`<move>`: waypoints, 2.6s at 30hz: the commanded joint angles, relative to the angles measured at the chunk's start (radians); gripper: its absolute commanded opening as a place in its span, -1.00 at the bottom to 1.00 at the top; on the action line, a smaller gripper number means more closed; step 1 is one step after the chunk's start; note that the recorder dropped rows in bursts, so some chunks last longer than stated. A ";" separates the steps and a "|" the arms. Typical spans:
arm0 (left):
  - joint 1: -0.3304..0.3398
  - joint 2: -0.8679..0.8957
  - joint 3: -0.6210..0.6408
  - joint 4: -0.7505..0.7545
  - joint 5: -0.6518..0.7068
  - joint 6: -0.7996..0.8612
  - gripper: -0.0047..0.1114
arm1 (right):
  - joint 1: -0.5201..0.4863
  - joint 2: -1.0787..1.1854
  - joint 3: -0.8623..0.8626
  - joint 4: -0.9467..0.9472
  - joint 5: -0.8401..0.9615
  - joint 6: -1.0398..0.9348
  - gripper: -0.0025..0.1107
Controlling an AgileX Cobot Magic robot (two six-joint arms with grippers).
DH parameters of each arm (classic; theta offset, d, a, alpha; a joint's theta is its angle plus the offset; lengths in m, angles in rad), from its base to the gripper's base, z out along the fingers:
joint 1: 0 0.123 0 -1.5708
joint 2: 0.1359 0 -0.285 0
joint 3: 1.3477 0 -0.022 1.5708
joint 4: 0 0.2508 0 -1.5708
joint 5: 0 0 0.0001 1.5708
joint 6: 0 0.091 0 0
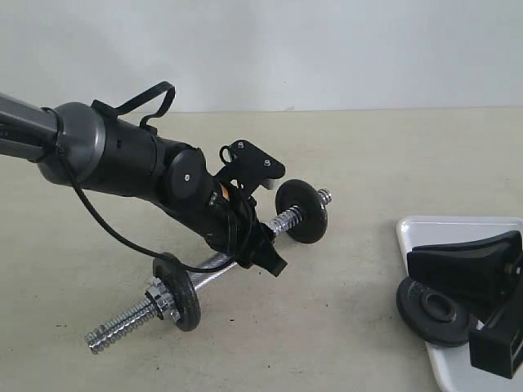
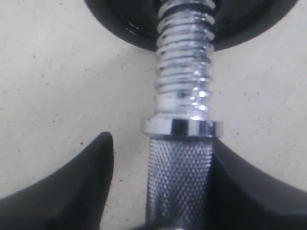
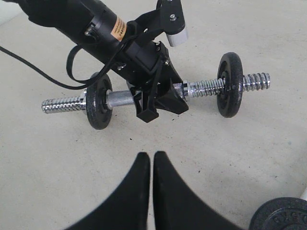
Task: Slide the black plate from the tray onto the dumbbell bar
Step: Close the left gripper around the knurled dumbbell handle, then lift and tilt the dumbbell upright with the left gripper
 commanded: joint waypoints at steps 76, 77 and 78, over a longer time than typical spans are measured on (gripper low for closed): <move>-0.004 -0.186 0.075 -0.012 -0.161 -0.008 -0.84 | 0.001 0.002 -0.006 0.000 0.024 0.000 -0.96; -0.004 -0.186 0.075 -0.012 -0.161 -0.008 -0.84 | 0.001 0.002 -0.006 0.000 0.024 0.000 -0.96; -0.004 -0.186 0.075 -0.012 -0.161 -0.008 -0.84 | 0.001 0.002 -0.006 0.000 0.024 0.000 -0.96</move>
